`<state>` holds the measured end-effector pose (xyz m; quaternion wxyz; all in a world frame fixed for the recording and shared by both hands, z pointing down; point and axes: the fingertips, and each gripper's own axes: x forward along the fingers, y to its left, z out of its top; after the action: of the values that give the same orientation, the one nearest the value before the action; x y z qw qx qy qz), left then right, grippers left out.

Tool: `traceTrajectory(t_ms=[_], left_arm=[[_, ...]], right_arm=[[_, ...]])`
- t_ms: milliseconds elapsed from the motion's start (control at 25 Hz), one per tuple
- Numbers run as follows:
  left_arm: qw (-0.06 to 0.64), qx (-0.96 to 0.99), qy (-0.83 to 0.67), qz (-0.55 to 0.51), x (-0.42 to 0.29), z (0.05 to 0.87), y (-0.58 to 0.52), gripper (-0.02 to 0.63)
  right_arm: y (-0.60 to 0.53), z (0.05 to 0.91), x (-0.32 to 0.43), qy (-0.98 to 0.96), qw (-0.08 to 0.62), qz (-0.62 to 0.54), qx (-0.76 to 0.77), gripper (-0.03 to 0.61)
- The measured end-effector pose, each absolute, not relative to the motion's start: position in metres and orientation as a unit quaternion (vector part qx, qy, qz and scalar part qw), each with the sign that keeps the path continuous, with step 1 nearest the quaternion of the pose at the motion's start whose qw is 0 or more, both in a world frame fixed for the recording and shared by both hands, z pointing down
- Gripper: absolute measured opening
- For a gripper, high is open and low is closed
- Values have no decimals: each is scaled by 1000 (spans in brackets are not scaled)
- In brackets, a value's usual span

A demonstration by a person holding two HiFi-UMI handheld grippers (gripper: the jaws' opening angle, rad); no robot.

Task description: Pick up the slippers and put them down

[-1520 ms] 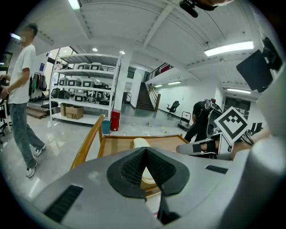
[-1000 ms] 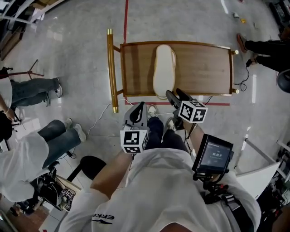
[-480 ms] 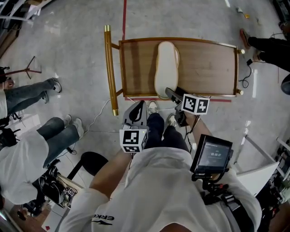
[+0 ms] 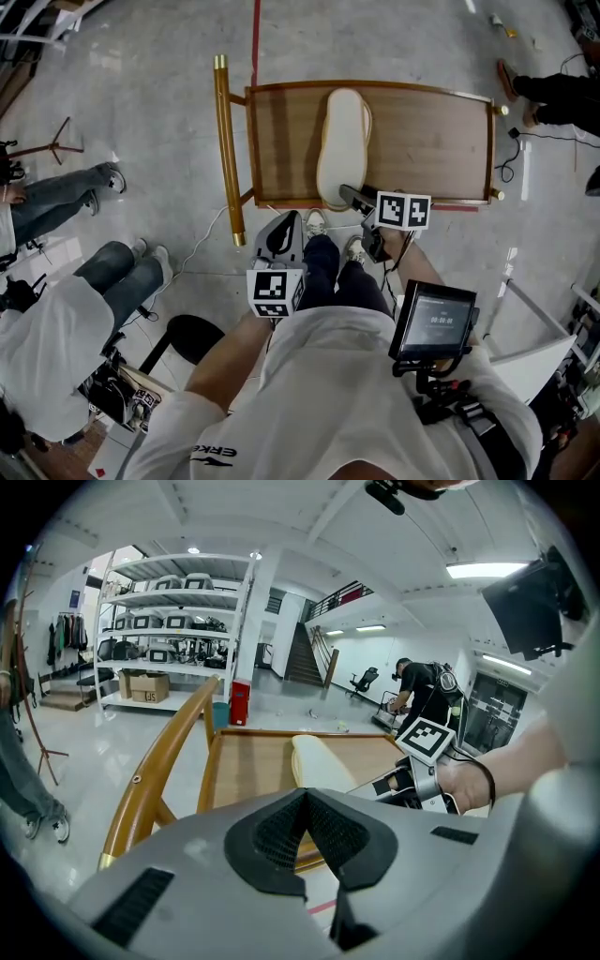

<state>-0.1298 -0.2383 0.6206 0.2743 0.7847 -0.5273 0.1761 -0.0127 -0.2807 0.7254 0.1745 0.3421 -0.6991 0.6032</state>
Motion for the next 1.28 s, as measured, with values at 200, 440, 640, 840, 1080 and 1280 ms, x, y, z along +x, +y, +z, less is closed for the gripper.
traceTrajectory(t_ms=[200,440,640,840,1080,1280], left_arm=[[275,784,-528,178,-132,623,-240,2],[276,781,-529,183,-134,627,-240,2],[276,780,-531,181,-136,627,-240,2],[276,779,-533,180,-140,623,-240,2],[279,775,-538,181,-148,626,-238,2],[280,771,-543,180,-156,628,-237,2]], right_arm=[[-281,721,-13,-704,156,603,341,168],[-285,708,-18,-721,149,584,342,138],[-286,701,-30,-738,153,570,328,137],[-293,698,-40,-742,143,568,326,138],[-302,698,-58,-745,136,567,324,138],[-307,702,-74,-745,139,566,324,140]])
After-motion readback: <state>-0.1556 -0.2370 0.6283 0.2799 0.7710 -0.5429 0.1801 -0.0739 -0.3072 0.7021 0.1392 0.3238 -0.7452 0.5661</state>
